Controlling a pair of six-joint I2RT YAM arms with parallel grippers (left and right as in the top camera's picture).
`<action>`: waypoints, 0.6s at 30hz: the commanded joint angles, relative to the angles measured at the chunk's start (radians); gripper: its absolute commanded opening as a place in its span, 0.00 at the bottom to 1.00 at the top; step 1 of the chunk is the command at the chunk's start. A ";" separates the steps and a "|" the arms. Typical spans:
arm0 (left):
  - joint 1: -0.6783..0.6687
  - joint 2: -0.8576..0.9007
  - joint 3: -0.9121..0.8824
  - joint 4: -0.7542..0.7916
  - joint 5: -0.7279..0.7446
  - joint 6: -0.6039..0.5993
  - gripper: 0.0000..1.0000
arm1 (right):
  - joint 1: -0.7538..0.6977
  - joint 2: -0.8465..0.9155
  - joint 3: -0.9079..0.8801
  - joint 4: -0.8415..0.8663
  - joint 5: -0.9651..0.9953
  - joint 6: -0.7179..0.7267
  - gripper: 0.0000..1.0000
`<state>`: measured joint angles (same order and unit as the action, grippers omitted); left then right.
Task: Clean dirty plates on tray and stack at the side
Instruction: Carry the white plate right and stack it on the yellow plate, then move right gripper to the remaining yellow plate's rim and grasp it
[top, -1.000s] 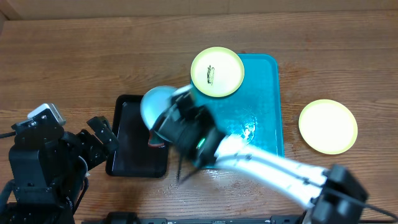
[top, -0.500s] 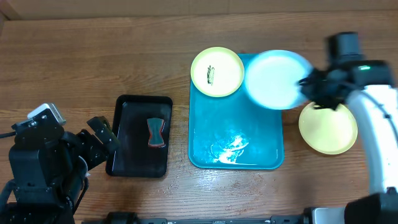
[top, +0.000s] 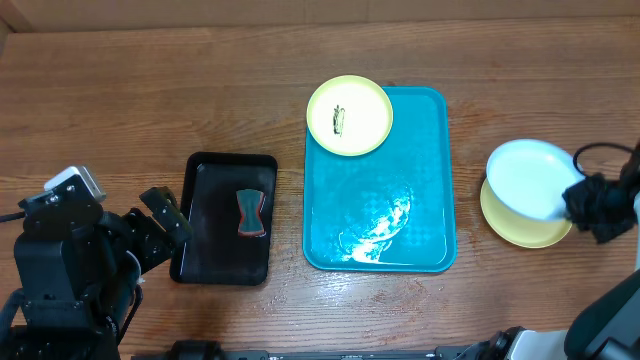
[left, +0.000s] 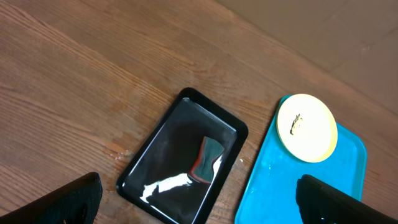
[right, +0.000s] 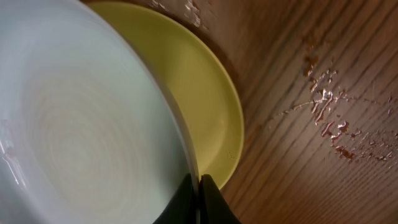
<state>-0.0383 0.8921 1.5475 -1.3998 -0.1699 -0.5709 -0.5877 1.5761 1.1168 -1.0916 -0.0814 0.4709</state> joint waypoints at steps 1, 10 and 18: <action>0.006 -0.002 0.006 0.001 -0.021 -0.009 1.00 | -0.022 -0.003 -0.072 0.045 -0.017 0.001 0.04; 0.006 -0.002 0.006 0.001 -0.021 -0.009 1.00 | -0.005 -0.046 -0.010 -0.054 -0.010 -0.007 0.49; 0.006 -0.002 0.006 0.001 -0.021 -0.009 1.00 | 0.224 -0.261 0.070 -0.081 -0.177 -0.136 0.49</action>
<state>-0.0383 0.8921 1.5475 -1.3998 -0.1699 -0.5709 -0.4641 1.4151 1.1526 -1.1812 -0.1612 0.4042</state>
